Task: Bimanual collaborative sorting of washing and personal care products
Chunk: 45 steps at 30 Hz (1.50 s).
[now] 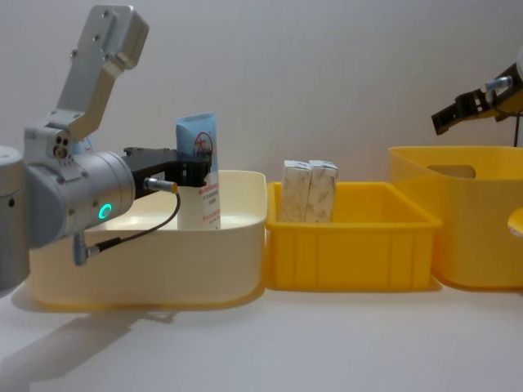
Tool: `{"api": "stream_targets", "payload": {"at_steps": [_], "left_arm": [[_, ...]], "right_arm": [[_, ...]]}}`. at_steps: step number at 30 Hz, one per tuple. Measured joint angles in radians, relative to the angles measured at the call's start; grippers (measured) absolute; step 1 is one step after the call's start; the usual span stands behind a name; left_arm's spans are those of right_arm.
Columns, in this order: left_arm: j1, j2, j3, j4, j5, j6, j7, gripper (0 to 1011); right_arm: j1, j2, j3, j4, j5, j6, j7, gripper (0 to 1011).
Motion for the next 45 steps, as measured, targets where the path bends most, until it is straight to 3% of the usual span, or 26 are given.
{"api": "stream_targets", "payload": {"at_steps": [45], "left_arm": [[-0.007,-0.004,-0.01,-0.002,0.001,-0.018,-0.014,189]], "right_arm": [[0.0,0.0,0.0,0.0,0.0,0.0,0.0,1001]]}}
